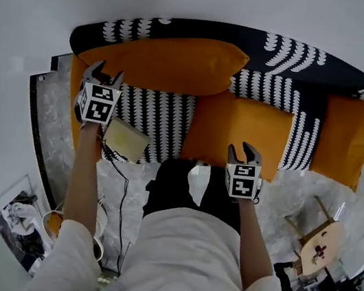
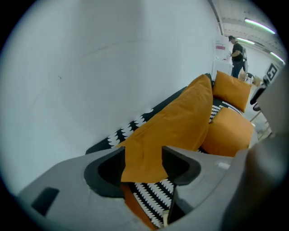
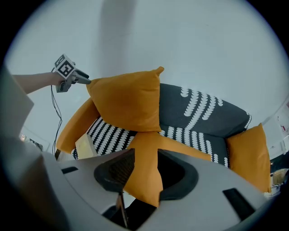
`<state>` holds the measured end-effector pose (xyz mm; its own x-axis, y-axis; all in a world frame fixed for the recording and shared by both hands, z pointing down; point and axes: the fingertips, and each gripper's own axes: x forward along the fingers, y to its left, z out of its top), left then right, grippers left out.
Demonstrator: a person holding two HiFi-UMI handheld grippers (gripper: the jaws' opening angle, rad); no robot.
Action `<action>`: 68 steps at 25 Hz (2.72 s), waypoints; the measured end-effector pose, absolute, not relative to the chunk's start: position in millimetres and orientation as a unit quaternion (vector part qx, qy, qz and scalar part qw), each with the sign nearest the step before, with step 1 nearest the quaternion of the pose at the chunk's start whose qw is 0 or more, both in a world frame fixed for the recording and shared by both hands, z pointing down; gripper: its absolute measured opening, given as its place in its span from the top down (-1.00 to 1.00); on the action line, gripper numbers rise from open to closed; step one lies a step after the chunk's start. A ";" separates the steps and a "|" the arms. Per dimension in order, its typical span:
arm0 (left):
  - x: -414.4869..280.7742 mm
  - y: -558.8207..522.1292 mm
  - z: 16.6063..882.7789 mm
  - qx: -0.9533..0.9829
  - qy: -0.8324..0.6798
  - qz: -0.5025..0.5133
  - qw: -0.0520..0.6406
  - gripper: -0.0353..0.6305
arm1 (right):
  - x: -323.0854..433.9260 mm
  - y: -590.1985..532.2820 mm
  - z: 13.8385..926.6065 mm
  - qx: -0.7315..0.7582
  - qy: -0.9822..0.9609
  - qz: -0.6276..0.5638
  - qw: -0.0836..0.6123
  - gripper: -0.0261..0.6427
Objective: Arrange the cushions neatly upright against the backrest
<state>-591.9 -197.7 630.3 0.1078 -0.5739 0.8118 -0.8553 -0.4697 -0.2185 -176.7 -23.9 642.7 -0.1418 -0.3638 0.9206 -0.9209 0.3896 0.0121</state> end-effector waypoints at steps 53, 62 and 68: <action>-277.3 132.3 887.2 0.611 -0.289 0.608 0.416 0.67 | 122.8 143.8 849.9 0.347 -0.589 0.337 0.648 0.56; -283.6 48.5 773.3 0.661 -0.386 0.474 0.436 0.73 | 117.6 70.4 727.3 0.434 -0.623 0.316 0.568 0.79; -291.3 -1.7 712.3 0.714 -0.377 0.434 0.400 0.76 | 107.1 36.6 655.3 0.461 -0.645 0.291 0.536 0.86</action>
